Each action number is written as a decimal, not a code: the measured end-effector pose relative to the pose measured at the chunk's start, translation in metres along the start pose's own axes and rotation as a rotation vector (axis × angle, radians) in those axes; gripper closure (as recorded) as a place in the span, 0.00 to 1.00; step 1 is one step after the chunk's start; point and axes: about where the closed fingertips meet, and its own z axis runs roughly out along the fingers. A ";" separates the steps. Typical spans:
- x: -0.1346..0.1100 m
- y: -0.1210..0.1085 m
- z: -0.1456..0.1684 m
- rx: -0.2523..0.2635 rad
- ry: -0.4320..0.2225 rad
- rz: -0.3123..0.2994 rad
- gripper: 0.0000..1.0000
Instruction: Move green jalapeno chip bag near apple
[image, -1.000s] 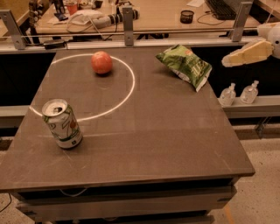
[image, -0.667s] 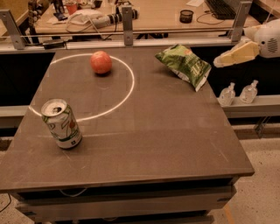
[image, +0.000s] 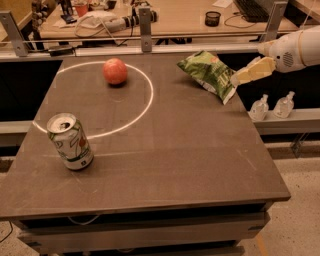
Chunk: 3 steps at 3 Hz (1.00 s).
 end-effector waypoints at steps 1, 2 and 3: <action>0.010 0.005 0.019 -0.037 0.024 -0.001 0.00; 0.018 0.012 0.032 -0.043 0.016 -0.034 0.00; 0.022 0.021 0.051 -0.066 0.008 -0.059 0.00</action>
Offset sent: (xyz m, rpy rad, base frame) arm 0.0023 0.0251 -0.0517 -0.0380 -0.0371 0.0762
